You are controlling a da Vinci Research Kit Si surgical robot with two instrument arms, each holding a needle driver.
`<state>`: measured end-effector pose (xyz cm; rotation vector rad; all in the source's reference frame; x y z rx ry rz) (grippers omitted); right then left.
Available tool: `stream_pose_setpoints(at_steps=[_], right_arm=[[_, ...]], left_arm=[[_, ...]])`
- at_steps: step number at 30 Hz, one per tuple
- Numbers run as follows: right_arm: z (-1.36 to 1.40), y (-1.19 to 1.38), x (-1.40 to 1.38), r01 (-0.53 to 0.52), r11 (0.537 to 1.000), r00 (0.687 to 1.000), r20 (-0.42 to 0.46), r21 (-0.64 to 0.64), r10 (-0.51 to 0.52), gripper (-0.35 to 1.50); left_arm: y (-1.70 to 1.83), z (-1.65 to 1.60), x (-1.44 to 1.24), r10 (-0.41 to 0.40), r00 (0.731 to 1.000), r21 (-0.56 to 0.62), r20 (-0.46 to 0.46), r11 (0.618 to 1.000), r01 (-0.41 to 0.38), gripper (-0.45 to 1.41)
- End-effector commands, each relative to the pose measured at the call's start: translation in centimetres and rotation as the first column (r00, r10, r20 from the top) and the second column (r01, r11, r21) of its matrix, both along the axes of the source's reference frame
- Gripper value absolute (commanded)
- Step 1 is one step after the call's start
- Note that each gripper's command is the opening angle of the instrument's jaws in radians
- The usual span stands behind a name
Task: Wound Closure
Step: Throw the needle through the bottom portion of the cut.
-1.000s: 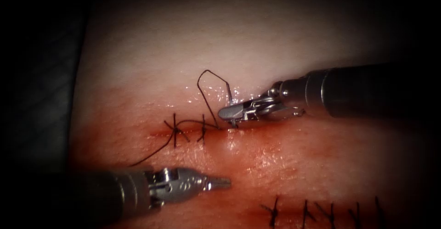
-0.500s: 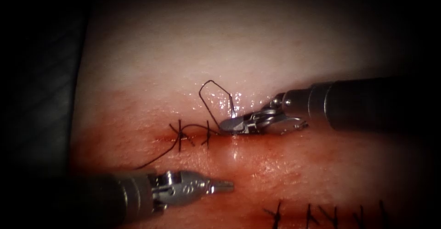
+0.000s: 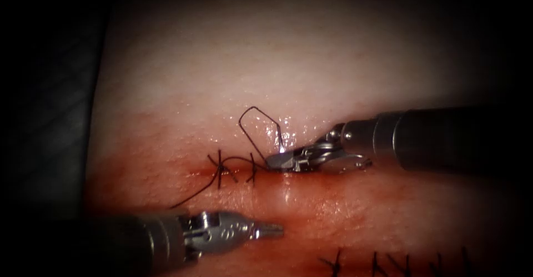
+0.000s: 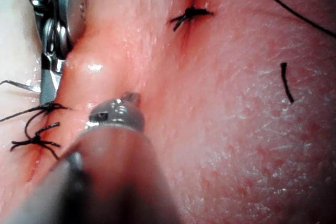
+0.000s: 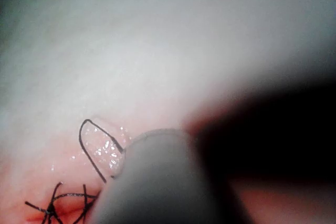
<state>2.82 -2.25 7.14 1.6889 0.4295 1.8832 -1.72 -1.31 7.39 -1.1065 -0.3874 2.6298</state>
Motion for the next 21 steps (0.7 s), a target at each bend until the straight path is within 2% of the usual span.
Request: stream_pose_setpoints(at_steps=[1, 21], right_arm=[[0.05, -0.03, 0.05, 0.002, 1.000, 1.000, -0.003, 0.009, -0.002, -0.35], [-0.40, -0.40, 0.16, 0.081, 0.997, 0.996, -0.039, 0.018, -0.080, -0.35]], left_arm=[[-0.01, 0.05, -0.05, 0.001, 1.000, 0.000, 0.001, 1.000, -0.001, -0.38], [0.02, 0.06, -0.03, 0.002, 1.000, 0.003, 0.003, 1.000, -0.002, -0.43]])
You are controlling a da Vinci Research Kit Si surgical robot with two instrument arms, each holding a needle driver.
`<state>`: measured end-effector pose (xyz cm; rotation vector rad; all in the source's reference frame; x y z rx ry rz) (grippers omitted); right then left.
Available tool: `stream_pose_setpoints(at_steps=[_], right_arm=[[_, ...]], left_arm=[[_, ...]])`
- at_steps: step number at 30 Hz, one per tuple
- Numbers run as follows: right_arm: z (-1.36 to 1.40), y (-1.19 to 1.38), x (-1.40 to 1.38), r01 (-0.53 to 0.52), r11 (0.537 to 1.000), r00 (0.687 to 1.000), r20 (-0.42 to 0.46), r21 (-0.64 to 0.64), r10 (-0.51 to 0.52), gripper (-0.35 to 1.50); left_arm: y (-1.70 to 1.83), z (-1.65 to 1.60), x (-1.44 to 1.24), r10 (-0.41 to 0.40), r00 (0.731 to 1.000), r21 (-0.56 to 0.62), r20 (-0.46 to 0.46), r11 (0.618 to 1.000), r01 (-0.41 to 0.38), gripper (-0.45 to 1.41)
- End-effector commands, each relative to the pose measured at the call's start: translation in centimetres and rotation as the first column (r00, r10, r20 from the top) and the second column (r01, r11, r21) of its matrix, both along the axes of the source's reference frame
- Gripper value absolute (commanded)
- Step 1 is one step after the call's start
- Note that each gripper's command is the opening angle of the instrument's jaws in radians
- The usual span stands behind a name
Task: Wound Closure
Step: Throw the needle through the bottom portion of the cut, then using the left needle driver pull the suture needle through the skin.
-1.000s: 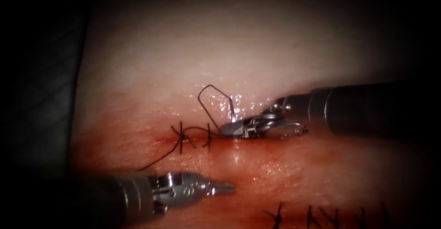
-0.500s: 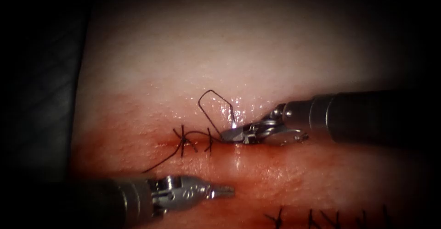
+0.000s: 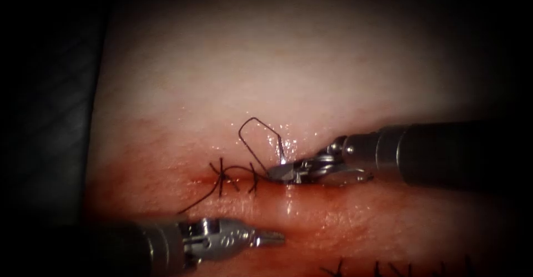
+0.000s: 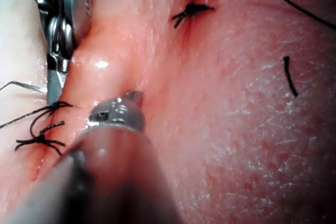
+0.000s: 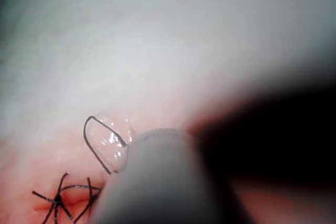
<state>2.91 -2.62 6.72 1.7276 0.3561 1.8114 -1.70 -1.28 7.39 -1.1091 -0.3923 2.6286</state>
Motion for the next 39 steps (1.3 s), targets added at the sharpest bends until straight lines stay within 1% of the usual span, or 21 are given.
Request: stream_pose_setpoints(at_steps=[1, 8, 17, 18, 19, 21, 22, 24, 25, 27, 28, 29, 30, 31, 32, 34, 35, 37, 39], right_arm=[[-0.04, -0.08, 0.09, 0.016, 1.000, 1.000, -0.009, 0.000, -0.016, -0.35], [-0.26, -0.16, 0.11, 0.049, 0.999, 0.999, -0.015, -0.002, -0.049, -0.35], [-0.39, -0.19, 0.05, 0.048, 0.999, 0.999, -0.013, -0.001, -0.048, -0.35], [-0.39, -0.16, 0.05, 0.042, 0.999, 0.999, -0.018, -0.003, -0.042, -0.35], [-0.39, -0.10, 0.05, 0.008, 1.000, 1.000, -0.029, -0.026, -0.009, -0.35], [-0.35, 0.06, 0.05, -0.020, 0.995, 0.999, -0.029, -0.102, 0.017, -0.35], [-0.31, 0.21, 0.02, -0.080, 0.980, 0.997, -0.013, -0.181, 0.079, -0.35], [-0.27, 0.31, 0.00, -0.114, 0.964, 0.994, -0.027, -0.239, 0.110, -0.35], [-0.23, 0.37, 0.00, -0.148, 0.950, 0.989, -0.037, -0.273, 0.143, -0.35], [-0.16, 0.42, -0.02, -0.188, 0.932, 0.982, -0.048, -0.309, 0.183, -0.35], [-0.12, 0.46, -0.03, -0.196, 0.917, 0.980, -0.049, -0.347, 0.191, -0.20], [-0.05, 0.51, -0.04, -0.206, 0.885, 0.978, -0.050, -0.418, 0.204, 0.44], [-0.01, 0.54, -0.05, -0.217, 0.858, 0.975, -0.058, -0.465, 0.215, 0.69], [0.02, 0.56, -0.06, -0.224, 0.837, 0.973, -0.062, -0.500, 0.223, 0.81], [0.05, 0.58, -0.07, -0.230, 0.825, 0.971, -0.062, -0.516, 0.232, 0.89], [0.10, 0.63, -0.09, -0.230, 0.785, 0.969, -0.061, -0.575, 0.239, 0.99], [0.14, 0.71, -0.11, -0.219, 0.756, 0.969, -0.050, -0.616, 0.240, 1.10], [0.17, 0.81, -0.15, -0.206, 0.726, 0.969, -0.033, -0.656, 0.246, 1.20], [0.21, 0.92, -0.21, -0.194, 0.698, 0.967, -0.014, -0.689, 0.255, 1.20]], left_arm=[[-0.01, 0.06, -0.05, 0.000, 1.000, 0.000, 0.001, 1.000, 0.000, -0.45], [0.02, 0.06, -0.03, -0.003, 1.000, 0.007, 0.001, 1.000, 0.003, -0.45], [0.10, 0.11, 0.00, -0.006, 1.000, 0.014, -0.003, 1.000, 0.006, -0.45], [0.10, 0.12, 0.00, -0.006, 1.000, 0.014, -0.004, 1.000, 0.006, -0.45], [0.10, 0.11, -0.01, -0.007, 1.000, 0.014, -0.004, 1.000, 0.007, -0.45], [0.09, 0.10, -0.01, -0.008, 1.000, 0.014, -0.005, 1.000, 0.008, -0.45], [0.08, 0.07, -0.02, -0.008, 1.000, 0.014, -0.006, 1.000, 0.008, -0.45], [0.06, 0.04, -0.02, -0.009, 1.000, 0.014, -0.006, 1.000, 0.009, -0.45], [0.05, 0.03, -0.02, -0.009, 1.000, 0.014, -0.007, 1.000, 0.009, -0.45], [0.04, 0.01, -0.02, -0.009, 1.000, 0.014, -0.007, 1.000, 0.009, -0.45], [0.04, 0.01, -0.02, -0.009, 1.000, 0.014, -0.007, 1.000, 0.009, -0.45], [0.04, 0.01, -0.02, -0.009, 1.000, 0.014, -0.007, 1.000, 0.009, -0.45], [0.04, 0.01, -0.02, -0.009, 1.000, 0.014, -0.007, 1.000, 0.009, -0.45], [0.03, 0.01, -0.02, -0.009, 1.000, 0.014, -0.007, 1.000, 0.009, -0.45], [0.03, 0.01, -0.02, -0.008, 1.000, 0.014, -0.007, 1.000, 0.009, -0.45], [0.02, 0.01, -0.02, -0.008, 1.000, 0.013, -0.007, 1.000, 0.008, -0.45], [0.01, 0.01, -0.02, -0.008, 1.000, 0.012, -0.007, 1.000, 0.008, -0.43], [0.00, 0.01, -0.02, -0.009, 1.000, 0.010, -0.010, 1.000, 0.009, -0.43], [-0.01, 0.01, -0.01, 0.010, 1.000, -0.005, -0.002, 1.000, -0.010, -0.42]])
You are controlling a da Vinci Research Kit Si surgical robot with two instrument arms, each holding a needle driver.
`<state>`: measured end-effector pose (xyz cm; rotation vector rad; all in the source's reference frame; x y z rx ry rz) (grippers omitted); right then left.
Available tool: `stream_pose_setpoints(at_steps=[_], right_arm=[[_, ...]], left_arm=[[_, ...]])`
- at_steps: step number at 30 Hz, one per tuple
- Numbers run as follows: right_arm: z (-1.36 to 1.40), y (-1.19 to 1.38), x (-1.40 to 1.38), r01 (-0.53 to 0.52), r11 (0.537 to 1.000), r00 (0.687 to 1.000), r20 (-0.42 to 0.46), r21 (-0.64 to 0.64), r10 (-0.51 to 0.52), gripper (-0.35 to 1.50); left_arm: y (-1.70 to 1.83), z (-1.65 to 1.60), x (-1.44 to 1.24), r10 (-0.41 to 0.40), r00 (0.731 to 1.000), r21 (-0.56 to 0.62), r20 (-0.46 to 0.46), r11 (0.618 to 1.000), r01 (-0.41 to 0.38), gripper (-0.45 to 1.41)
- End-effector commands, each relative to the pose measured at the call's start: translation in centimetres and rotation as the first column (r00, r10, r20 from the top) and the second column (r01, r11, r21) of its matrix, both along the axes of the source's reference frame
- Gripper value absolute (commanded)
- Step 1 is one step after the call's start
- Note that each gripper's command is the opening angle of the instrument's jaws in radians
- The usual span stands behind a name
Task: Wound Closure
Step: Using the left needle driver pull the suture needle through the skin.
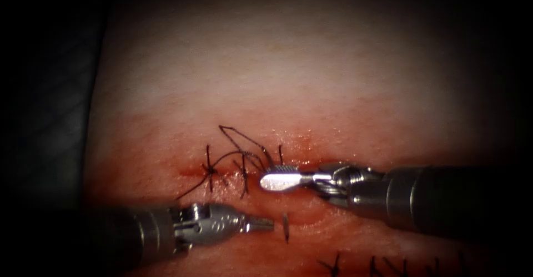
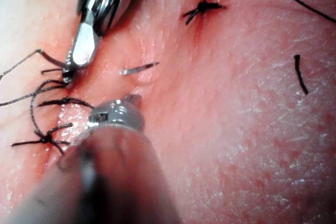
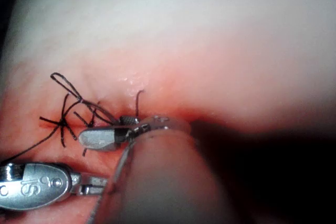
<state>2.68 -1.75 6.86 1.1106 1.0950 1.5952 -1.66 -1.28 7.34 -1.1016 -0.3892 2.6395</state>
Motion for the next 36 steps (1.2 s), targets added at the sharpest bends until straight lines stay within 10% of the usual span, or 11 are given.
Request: stream_pose_setpoints(at_steps=[1, 9, 21, 36], right_arm=[[0.08, 0.10, -0.01, -0.010, 1.000, 1.000, 0.009, -0.014, 0.010, 1.20], [0.04, 0.61, -0.56, -0.081, 0.992, 0.997, 0.000, -0.095, 0.081, 1.18], [0.14, 0.94, -1.31, -0.153, 0.978, 0.987, 0.019, -0.140, 0.158, 1.21], [0.23, 0.69, -1.27, -0.165, 0.962, 0.984, 0.031, -0.217, 0.176, 1.28]], left_arm=[[-0.01, 0.05, -0.05, 0.009, 1.000, -0.003, 0.008, 1.000, -0.009, -0.40], [0.07, -0.02, -0.03, 0.012, 0.986, -0.213, 0.165, 0.977, 0.024, 0.41], [0.14, -0.14, -0.26, 0.015, 0.967, -0.315, 0.255, 0.947, 0.069, 0.36], [0.34, 0.14, -0.37, -0.015, 0.958, -0.330, 0.285, 0.937, 0.113, 0.07]])
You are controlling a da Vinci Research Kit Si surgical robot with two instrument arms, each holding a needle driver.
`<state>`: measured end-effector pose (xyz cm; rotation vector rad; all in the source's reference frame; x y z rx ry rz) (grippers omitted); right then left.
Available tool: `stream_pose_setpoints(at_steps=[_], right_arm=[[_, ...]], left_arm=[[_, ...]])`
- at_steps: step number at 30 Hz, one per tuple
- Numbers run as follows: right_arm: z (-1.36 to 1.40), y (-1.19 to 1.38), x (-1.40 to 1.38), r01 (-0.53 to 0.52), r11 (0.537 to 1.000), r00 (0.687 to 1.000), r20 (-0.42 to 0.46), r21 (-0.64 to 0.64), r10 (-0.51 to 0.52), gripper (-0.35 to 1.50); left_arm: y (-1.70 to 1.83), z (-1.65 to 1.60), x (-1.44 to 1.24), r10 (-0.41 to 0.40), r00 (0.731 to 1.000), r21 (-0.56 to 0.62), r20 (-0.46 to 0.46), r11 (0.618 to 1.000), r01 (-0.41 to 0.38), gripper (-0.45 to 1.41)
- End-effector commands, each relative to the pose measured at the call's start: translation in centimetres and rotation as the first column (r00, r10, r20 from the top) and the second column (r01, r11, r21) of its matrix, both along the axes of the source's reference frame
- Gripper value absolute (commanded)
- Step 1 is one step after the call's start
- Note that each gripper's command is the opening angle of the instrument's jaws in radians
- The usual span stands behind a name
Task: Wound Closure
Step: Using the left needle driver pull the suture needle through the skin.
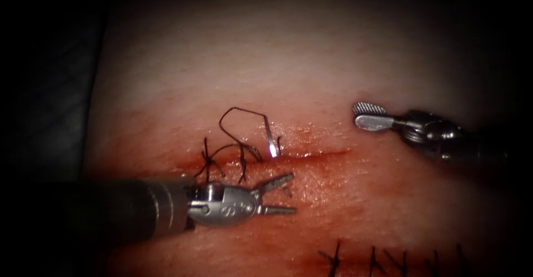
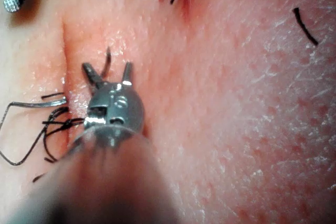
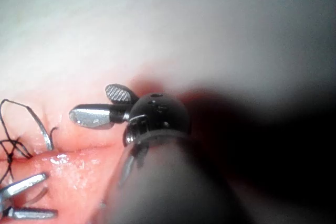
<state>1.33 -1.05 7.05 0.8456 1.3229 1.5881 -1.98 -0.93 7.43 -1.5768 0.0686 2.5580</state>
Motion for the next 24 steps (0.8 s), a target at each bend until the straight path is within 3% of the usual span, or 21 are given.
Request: stream_pose_setpoints(at_steps=[1, 2, 5, 8, 11, 14, 15, 16, 17, 18, 19, 24], right_arm=[[0.03, -0.03, 0.10, -0.004, 1.000, 1.000, -0.005, -0.004, 0.004, 1.28], [0.03, -0.03, 0.11, -0.005, 1.000, 1.000, -0.005, -0.004, 0.005, 1.28], [0.03, -0.09, 0.17, -0.003, 1.000, 1.000, -0.006, -0.016, 0.003, 1.26], [0.04, -0.15, 0.24, -0.001, 1.000, 1.000, -0.013, -0.024, 0.000, 1.25], [0.07, -0.20, 0.28, 0.012, 0.999, 1.000, -0.027, -0.040, -0.014, 1.21], [0.09, -0.22, 0.30, 0.034, 0.995, 0.999, -0.030, -0.093, -0.037, 1.21], [0.11, -0.25, 0.33, 0.050, 0.993, 0.998, -0.021, -0.111, -0.052, 1.21], [0.12, -0.27, 0.33, 0.053, 0.992, 0.998, -0.021, -0.112, -0.056, 1.21], [0.14, -0.32, 0.36, 0.068, 0.991, 0.997, -0.013, -0.119, -0.070, 1.21], [0.14, -0.34, 0.38, 0.073, 0.990, 0.997, -0.016, -0.121, -0.076, 1.21], [0.16, -0.39, 0.41, 0.078, 0.989, 0.997, -0.013, -0.125, -0.080, 1.21], [0.21, -0.54, 0.52, 0.104, 0.985, 0.994, -0.021, -0.141, -0.108, 1.10]], left_arm=[[0.01, 0.11, -0.05, -0.013, 1.000, 0.015, -0.005, 1.000, 0.013, -0.21], [0.02, 0.14, -0.05, -0.023, 1.000, 0.034, -0.001, 0.999, 0.023, -0.45], [0.02, 0.21, -0.05, -0.070, 0.997, 0.150, 0.010, 0.986, 0.068, -0.45], [-0.01, 0.19, -0.05, -0.052, 0.998, 0.246, 0.037, 0.968, 0.041, -0.45], [0.00, 0.10, -0.04, -0.099, 0.992, 0.409, 0.080, 0.911, 0.058, -0.45], [0.03, 0.04, -0.04, -0.146, 0.984, 0.551, 0.107, 0.832, 0.064, -0.45], [0.04, 0.01, -0.04, -0.176, 0.979, 0.634, 0.108, 0.770, 0.068, -0.45], [0.05, -0.01, -0.04, -0.191, 0.976, 0.669, 0.106, 0.740, 0.072, -0.45], [0.07, -0.05, -0.04, -0.221, 0.971, 0.733, 0.095, 0.676, 0.082, -0.45], [0.07, -0.06, -0.04, -0.230, 0.969, 0.752, 0.091, 0.654, 0.084, -0.45], [0.08, -0.11, -0.05, -0.270, 0.961, 0.800, 0.062, 0.589, 0.113, -0.45], [0.08, -0.26, -0.06, -0.318, 0.948, 0.874, 0.019, 0.466, 0.139, -0.45]])
